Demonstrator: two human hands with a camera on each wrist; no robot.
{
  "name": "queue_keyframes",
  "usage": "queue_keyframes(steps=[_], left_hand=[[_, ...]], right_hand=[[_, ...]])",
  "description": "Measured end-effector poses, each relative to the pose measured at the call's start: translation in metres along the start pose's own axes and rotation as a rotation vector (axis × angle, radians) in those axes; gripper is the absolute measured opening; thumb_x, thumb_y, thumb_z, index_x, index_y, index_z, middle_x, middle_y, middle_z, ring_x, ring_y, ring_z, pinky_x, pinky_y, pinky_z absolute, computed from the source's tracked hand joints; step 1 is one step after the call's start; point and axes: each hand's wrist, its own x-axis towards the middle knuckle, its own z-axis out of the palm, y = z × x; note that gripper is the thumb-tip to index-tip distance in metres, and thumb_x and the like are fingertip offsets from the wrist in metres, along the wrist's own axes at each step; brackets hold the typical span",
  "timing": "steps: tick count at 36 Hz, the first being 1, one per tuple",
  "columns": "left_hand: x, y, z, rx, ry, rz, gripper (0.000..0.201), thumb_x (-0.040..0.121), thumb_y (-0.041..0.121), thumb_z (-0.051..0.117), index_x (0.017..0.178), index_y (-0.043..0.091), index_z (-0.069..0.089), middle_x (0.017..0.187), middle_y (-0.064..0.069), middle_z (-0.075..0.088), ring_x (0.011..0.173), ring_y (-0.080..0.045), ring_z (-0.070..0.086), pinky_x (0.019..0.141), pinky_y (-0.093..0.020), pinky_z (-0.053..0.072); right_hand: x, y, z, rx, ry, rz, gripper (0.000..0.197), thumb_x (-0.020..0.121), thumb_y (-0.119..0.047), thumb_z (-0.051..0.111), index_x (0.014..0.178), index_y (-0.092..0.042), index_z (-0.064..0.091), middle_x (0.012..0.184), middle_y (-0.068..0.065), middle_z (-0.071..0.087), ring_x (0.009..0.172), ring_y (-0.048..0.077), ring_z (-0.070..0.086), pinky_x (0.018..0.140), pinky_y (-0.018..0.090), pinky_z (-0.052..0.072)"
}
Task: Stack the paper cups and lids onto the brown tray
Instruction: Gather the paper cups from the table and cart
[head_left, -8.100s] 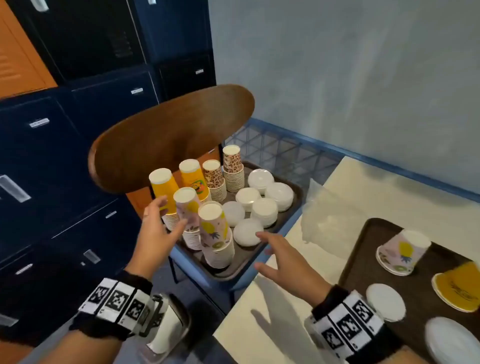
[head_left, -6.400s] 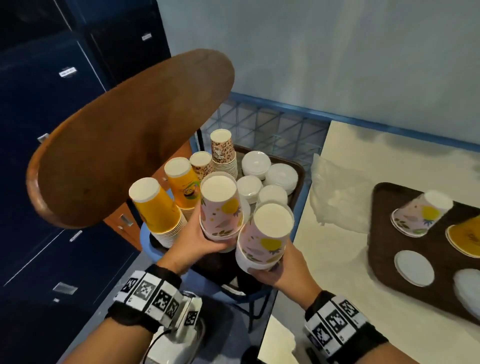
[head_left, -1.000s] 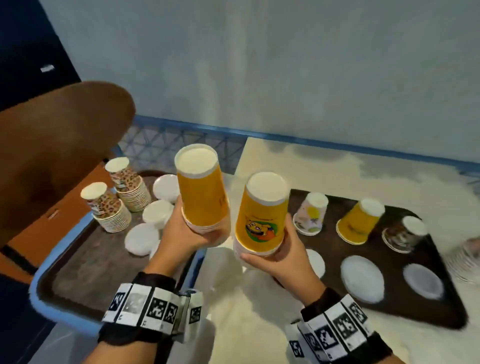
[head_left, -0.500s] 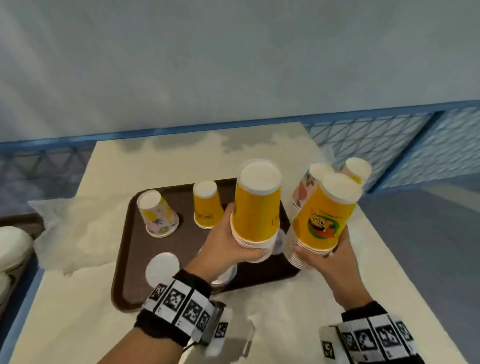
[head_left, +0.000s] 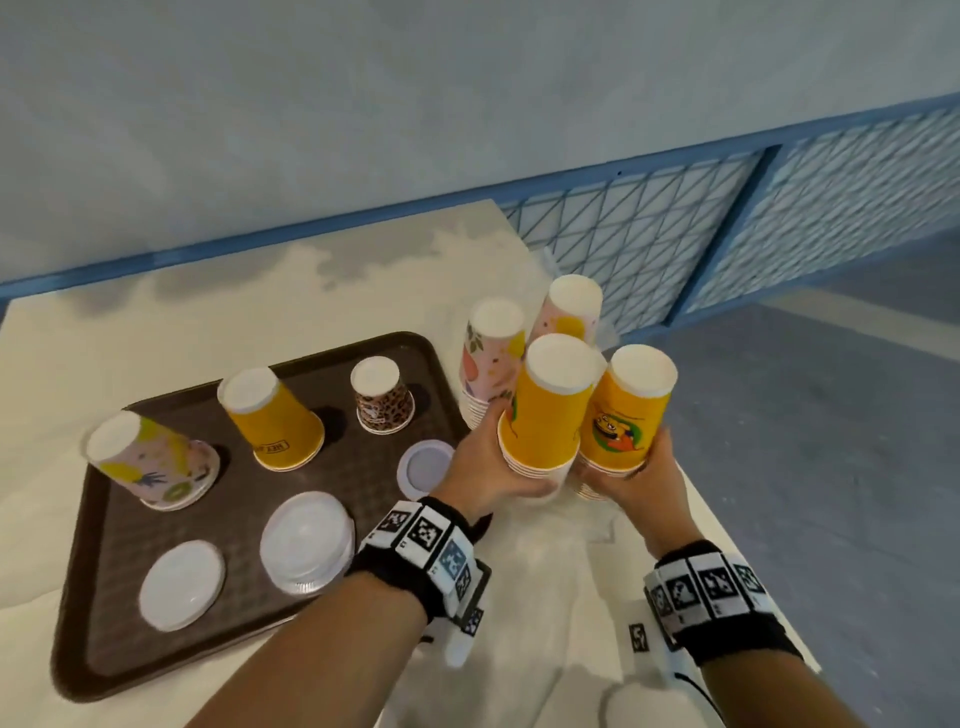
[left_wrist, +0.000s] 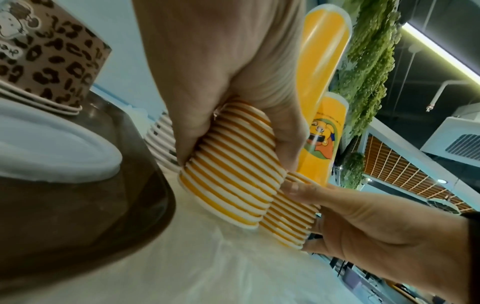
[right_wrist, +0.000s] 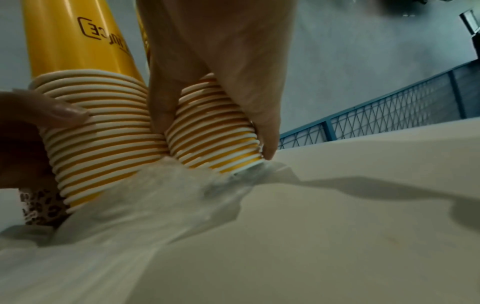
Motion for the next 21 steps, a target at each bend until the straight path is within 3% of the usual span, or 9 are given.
queue_keyframes(steps=[5,10,13,15,18,21], left_hand=[[-0.001,-0.005,0.002,0.06,0.026,-0.012,0.093,0.037,0.035,0.085,0.118,0.049,0.04,0.124,0.006,0.062,0.118,-0.016,0.058,0.101,-0.046,0.046],[-0.002,-0.008,0.002,0.114,0.027,-0.028,0.09,0.038,0.035,0.084,0.113,0.055,0.037,0.123,0.008,0.061,0.119,-0.017,0.057,0.102,-0.045,0.046],[-0.003,-0.006,0.002,0.128,0.01,-0.043,0.096,0.042,0.026,0.087,0.121,0.046,0.036,0.124,0.007,0.059,0.121,-0.019,0.055,0.103,-0.044,0.044],[-0.005,-0.005,0.001,0.154,0.001,-0.041,0.101,0.048,0.019,0.089,0.132,0.032,0.035,0.129,0.003,0.057,0.123,-0.019,0.053,0.104,-0.038,0.043],[-0.01,-0.005,-0.002,0.221,-0.009,-0.024,0.093,0.059,0.014,0.087,0.136,0.019,0.034,0.134,0.0,0.054,0.123,-0.017,0.051,0.095,-0.023,0.039],[-0.021,-0.004,-0.009,0.262,-0.004,0.011,0.084,0.064,0.018,0.084,0.133,0.016,0.037,0.132,-0.002,0.054,0.121,-0.018,0.053,0.098,-0.028,0.043]], right_hand=[[0.005,0.008,-0.002,-0.013,-0.05,-0.031,0.104,0.038,-0.051,0.086,0.13,-0.033,0.04,0.124,-0.007,0.062,0.111,0.014,0.061,0.096,0.04,0.049],[0.007,0.011,0.0,-0.054,-0.041,-0.059,0.103,0.043,-0.044,0.088,0.132,-0.027,0.04,0.127,-0.004,0.06,0.111,0.016,0.06,0.096,0.038,0.048],[0.008,0.011,0.0,-0.078,-0.047,-0.063,0.098,0.052,-0.027,0.091,0.134,-0.027,0.038,0.128,-0.003,0.059,0.109,0.013,0.058,0.096,0.036,0.046],[0.006,0.01,0.0,-0.094,-0.049,-0.067,0.097,0.054,-0.025,0.09,0.135,-0.025,0.037,0.13,-0.001,0.058,0.109,0.013,0.056,0.097,0.035,0.045],[-0.002,0.004,0.0,-0.087,-0.03,-0.1,0.1,0.051,-0.029,0.09,0.136,-0.024,0.035,0.134,0.002,0.055,0.119,0.02,0.055,0.102,0.048,0.045],[-0.018,-0.006,0.0,-0.098,0.078,-0.19,0.111,0.048,-0.04,0.087,0.14,-0.024,0.027,0.144,0.004,0.039,0.133,0.025,0.04,0.106,0.049,0.039]])
